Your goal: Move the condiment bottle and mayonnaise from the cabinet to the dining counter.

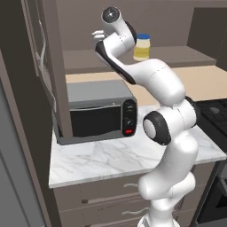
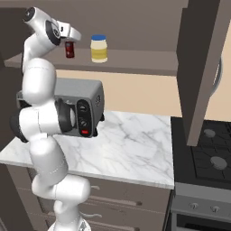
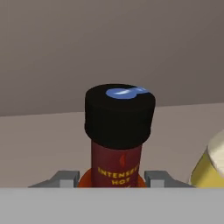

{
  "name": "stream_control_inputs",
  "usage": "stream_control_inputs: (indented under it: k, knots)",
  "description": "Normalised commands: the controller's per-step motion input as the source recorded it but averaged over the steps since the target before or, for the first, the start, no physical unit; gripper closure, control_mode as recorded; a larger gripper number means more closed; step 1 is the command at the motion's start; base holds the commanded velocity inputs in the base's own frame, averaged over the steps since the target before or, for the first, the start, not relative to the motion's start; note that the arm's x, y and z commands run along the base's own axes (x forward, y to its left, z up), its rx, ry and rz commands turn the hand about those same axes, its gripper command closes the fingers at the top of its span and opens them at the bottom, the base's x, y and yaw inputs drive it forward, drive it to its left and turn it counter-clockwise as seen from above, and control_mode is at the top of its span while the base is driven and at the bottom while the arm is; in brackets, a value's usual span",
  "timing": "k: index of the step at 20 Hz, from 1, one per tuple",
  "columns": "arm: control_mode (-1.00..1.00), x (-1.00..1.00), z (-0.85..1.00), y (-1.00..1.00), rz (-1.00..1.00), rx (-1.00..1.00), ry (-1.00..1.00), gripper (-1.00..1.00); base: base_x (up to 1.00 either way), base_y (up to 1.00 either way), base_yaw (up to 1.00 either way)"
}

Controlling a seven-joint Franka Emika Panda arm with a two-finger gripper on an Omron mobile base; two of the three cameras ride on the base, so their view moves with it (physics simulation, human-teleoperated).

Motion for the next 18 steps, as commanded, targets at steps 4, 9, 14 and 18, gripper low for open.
stream_control_inputs:
  k: [4,9,14,18]
  knots:
    - [-1.00,-1.00,0.07,0.00,0.01,0.07,-0.22,1.00,0.00,0.00,0.00]
    - [-1.00,-1.00,0.03,-0.05,0.00,0.07,-0.23,1.00,0.00,0.00,0.00]
    - [-1.00,-1.00,0.26,-0.23,0.00,0.01,-0.07,1.00,0.00,0.00,0.00]
    - [-1.00,-1.00,0.41,-0.47,0.00,0.00,0.00,1.00,0.00,0.00,0.00]
